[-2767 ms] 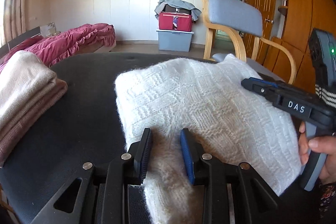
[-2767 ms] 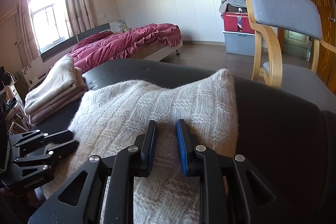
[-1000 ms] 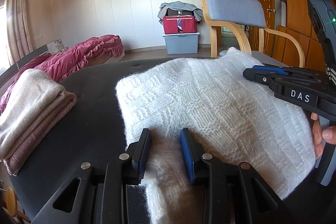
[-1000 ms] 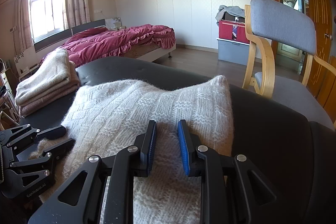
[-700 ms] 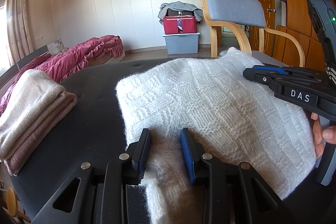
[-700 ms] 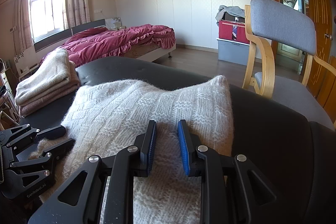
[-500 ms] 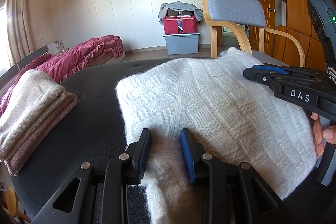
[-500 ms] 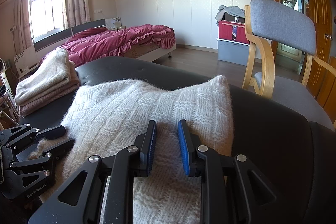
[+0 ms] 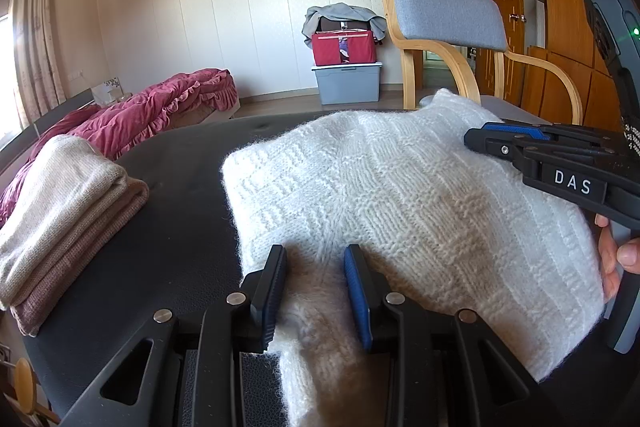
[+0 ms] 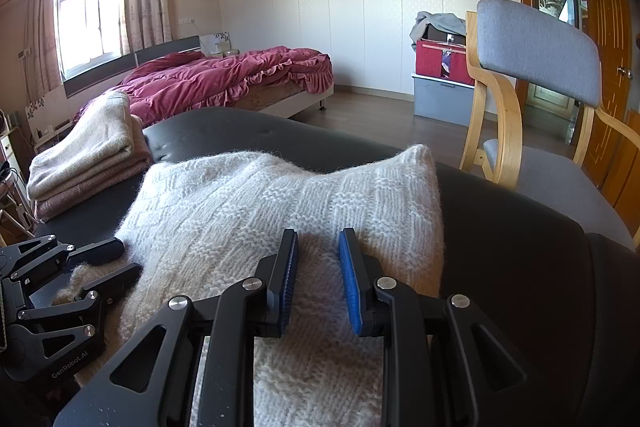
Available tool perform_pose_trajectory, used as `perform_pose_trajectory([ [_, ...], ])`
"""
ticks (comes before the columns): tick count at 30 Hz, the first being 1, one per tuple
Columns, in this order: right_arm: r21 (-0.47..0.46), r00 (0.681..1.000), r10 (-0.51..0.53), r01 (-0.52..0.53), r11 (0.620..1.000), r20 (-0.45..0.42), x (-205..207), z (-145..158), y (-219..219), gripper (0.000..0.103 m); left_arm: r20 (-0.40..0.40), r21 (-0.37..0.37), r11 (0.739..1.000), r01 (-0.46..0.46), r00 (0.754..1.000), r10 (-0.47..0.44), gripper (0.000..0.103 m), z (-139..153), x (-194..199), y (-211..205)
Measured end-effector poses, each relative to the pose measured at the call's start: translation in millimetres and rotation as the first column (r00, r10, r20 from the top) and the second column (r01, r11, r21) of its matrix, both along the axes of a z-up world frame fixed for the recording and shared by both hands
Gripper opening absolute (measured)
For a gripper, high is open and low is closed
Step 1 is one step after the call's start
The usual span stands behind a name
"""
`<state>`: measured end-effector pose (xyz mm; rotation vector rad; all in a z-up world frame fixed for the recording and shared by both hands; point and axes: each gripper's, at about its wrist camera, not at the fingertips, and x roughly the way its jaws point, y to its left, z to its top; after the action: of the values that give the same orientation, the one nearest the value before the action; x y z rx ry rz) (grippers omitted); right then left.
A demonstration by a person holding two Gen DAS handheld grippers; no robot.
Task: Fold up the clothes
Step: 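Grasp one edge of the cream sweater with the left tool while the right tool grasps the opposite edge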
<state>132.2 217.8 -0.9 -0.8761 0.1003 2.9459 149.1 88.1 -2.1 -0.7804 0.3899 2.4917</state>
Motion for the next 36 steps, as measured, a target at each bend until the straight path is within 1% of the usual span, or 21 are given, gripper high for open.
perform_pose_trajectory([
  [2, 0.010, 1.000, -0.004, 0.004, 1.000, 0.001, 0.4, 0.9, -1.9, 0.026, -0.004, 0.002, 1.000, -0.009, 1.000, 0.009, 0.030, 4.1, 3.0, -0.3],
  [3, 0.018, 1.000, -0.006, 0.006, 1.000, 0.001, 1.1, 1.7, -2.9, 0.027, 0.000, 0.017, 1.000, -0.014, 1.000, 0.014, 0.030, 7.3, 5.4, -1.9],
  [4, 0.027, 1.000, -0.008, 0.008, 1.000, 0.001, 2.0, 2.6, -4.0, 0.029, 0.010, 0.049, 0.999, -0.019, 1.000, 0.018, 0.030, 12.4, 7.8, -4.9],
  [6, 0.038, 1.000, -0.018, 0.018, 0.999, -0.008, 5.9, 7.1, -4.7, 0.036, 0.025, 0.100, 0.995, -0.021, 1.000, 0.018, 0.030, 23.4, 8.9, -9.2],
  [7, 0.034, 1.000, -0.024, 0.025, 0.999, -0.017, 8.6, 9.9, -3.6, 0.037, 0.026, 0.118, 0.993, -0.021, 1.000, 0.018, 0.030, 30.1, 8.9, -10.2],
  [9, 0.000, 0.998, -0.040, 0.040, 0.999, -0.043, 14.4, 16.3, 1.9, 0.037, -0.002, 0.113, 0.993, -0.017, 1.000, 0.017, 0.030, 45.0, 7.3, -6.3],
  [11, -0.058, 0.995, -0.067, 0.062, 0.996, -0.073, 20.3, 24.2, 14.7, 0.037, -0.040, 0.071, 0.997, -0.014, 0.999, 0.017, 0.030, 55.4, 3.0, 2.7],
  [13, -0.102, 0.993, -0.091, 0.083, 0.991, -0.070, 20.8, 26.4, 28.5, 0.037, -0.049, 0.000, 1.000, -0.009, 0.999, 0.009, 0.030, 57.5, -11.3, 19.3],
  [15, -0.145, 0.995, -0.086, 0.078, 0.986, -0.048, 18.0, 22.1, 41.1, 0.037, -0.013, -0.064, 0.998, -0.010, 1.000, 0.009, 0.030, 48.7, -30.6, 34.6],
  [17, -0.180, 0.997, -0.070, 0.067, 0.981, -0.011, 13.1, 13.9, 49.8, 0.037, 0.039, -0.135, 0.991, -0.021, 0.999, 0.026, 0.030, 31.2, -53.2, 46.3],
  [19, -0.180, 0.997, -0.068, 0.073, 0.981, 0.034, 7.4, 4.0, 52.5, 0.037, 0.056, -0.179, 0.983, -0.027, 0.998, 0.038, 0.030, 13.3, -63.6, 50.5],
  [22, -0.198, 0.995, -0.086, 0.096, 0.975, 0.058, 5.5, -1.8, 59.1, 0.040, 0.006, -0.116, 0.993, -0.030, 1.000, 0.031, 0.032, 2.9, -58.7, 41.2],
  [24, -0.257, 0.995, -0.082, 0.094, 0.962, 0.058, 8.7, -1.7, 65.7, 0.041, -0.011, -0.089, 0.995, -0.036, 0.999, 0.036, 0.032, -0.2, -55.4, 36.1],
  [25, -0.291, 0.996, -0.078, 0.089, 0.953, 0.048, 11.8, 0.9, 69.4, 0.041, -0.014, -0.085, 0.996, -0.039, 0.999, 0.038, 0.032, 0.2, -54.9, 35.3],
  [26, -0.327, 0.997, -0.080, 0.082, 0.941, 0.021, 16.4, 7.3, 73.9, 0.038, -0.010, -0.085, 0.996, -0.037, 0.999, 0.036, 0.032, 0.0, -55.1, 35.1],
  [28, -0.342, 0.996, -0.074, 0.053, 0.938, -0.050, 21.0, 25.7, 79.5, 0.037, -0.004, -0.074, 0.997, -0.036, 0.999, 0.036, 0.032, -0.7, -56.7, 33.5],
  [29, -0.317, 0.996, -0.062, 0.040, 0.948, -0.058, 17.1, 34.7, 79.4, 0.037, -0.006, -0.071, 0.997, -0.036, 0.999, 0.036, 0.032, -0.7, -56.4, 33.2],
  [31, -0.263, 0.999, -0.034, 0.030, 0.964, -0.009, -1.9, 44.3, 78.8, 0.033, -0.009, -0.066, 0.997, -0.037, 0.999, 0.036, 0.032, -0.8, -55.4, 32.7],
  [32, -0.252, 1.000, -0.020, 0.025, 0.968, 0.022, -15.2, 45.8, 80.6, 0.027, -0.009, -0.063, 0.997, -0.037, 0.999, 0.036, 0.033, -0.9, -54.6, 32.2],
  [34, -0.253, 0.996, 0.003, 0.018, 0.967, 0.084, -42.0, 42.6, 84.0, 0.026, -0.003, -0.050, 0.998, -0.036, 0.999, 0.036, 0.033, -1.9, -56.4, 28.8],
  [36, -0.263, 0.987, 0.039, 0.004, 0.965, 0.158, -65.9, 32.8, 84.7, 0.019, 0.009, -0.034, 0.999, -0.037, 0.999, 0.037, 0.034, -2.4, -58.4, 26.0],
])
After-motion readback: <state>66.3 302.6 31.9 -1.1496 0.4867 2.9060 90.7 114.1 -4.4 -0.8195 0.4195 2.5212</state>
